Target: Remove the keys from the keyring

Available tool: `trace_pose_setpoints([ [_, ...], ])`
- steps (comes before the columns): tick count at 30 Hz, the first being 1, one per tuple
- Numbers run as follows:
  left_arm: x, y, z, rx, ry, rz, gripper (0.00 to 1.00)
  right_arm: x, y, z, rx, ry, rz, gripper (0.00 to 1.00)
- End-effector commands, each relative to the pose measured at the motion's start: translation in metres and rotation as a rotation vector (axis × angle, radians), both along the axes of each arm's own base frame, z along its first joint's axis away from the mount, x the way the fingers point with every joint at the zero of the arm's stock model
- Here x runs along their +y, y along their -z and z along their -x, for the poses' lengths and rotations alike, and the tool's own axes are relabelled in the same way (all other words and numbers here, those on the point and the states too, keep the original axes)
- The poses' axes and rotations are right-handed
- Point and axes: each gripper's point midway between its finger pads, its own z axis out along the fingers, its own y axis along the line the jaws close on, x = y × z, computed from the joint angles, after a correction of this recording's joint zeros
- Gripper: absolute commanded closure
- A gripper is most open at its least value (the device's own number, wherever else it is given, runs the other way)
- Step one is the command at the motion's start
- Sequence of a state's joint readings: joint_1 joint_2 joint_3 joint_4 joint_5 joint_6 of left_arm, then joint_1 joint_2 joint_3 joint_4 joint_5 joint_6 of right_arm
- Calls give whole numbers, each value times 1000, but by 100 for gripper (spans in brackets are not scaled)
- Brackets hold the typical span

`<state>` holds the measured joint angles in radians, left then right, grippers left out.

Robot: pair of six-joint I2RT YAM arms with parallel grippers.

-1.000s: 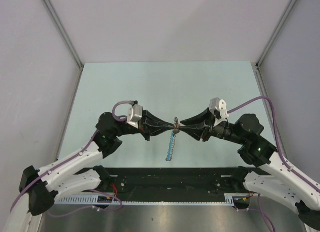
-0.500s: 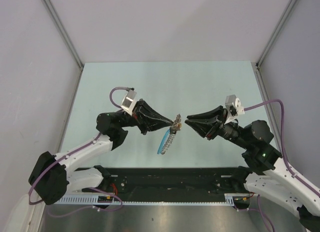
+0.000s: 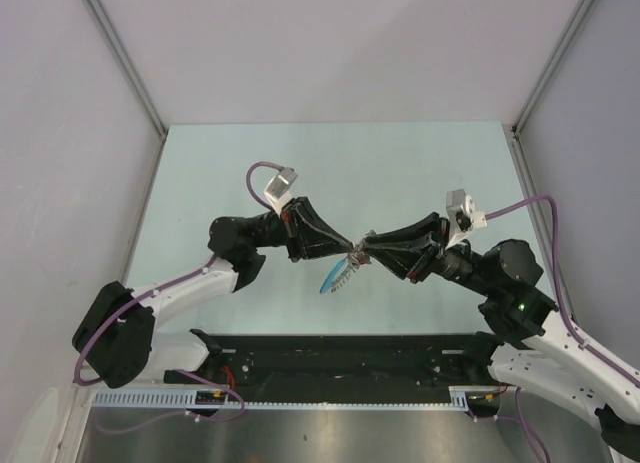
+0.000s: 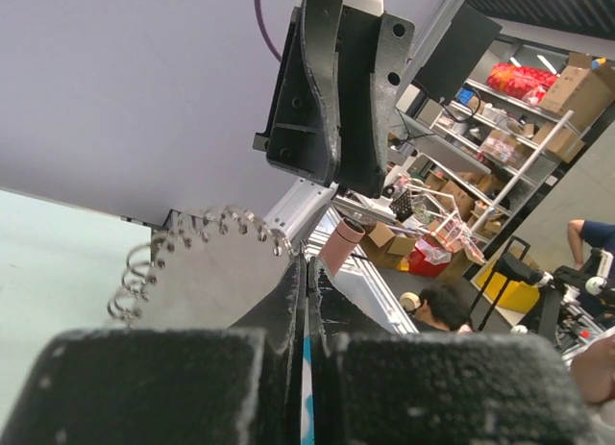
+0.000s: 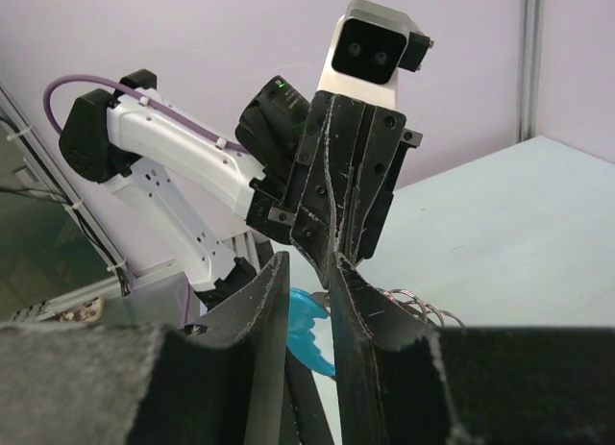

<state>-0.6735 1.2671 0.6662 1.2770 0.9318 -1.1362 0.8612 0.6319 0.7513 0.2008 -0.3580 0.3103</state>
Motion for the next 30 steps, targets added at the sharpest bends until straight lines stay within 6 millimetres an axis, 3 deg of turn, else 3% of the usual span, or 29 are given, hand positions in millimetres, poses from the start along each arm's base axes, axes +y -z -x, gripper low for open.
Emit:
trace_pose_setpoints([
  [1,36,-69,43,-364,15,315,100,1,-14,-6,68,22,-79,73],
  [6,37,-71,44,-362,17,319,100,4,-3,-19,145,71,-66,78],
  [12,38,-72,43,-352,15,322,100,8,-1,-16,214,36,-84,81],
  [18,38,-75,40,-310,5,337,100,8,2,-15,297,24,-95,78],
  [23,43,-83,39,-236,-6,371,99,-4,3,-21,310,95,-104,73],
  [27,44,-87,54,-345,48,347,100,-16,3,-26,285,165,-99,70],
  [30,40,-78,65,-508,111,277,100,-27,2,-31,272,226,-110,68],
])
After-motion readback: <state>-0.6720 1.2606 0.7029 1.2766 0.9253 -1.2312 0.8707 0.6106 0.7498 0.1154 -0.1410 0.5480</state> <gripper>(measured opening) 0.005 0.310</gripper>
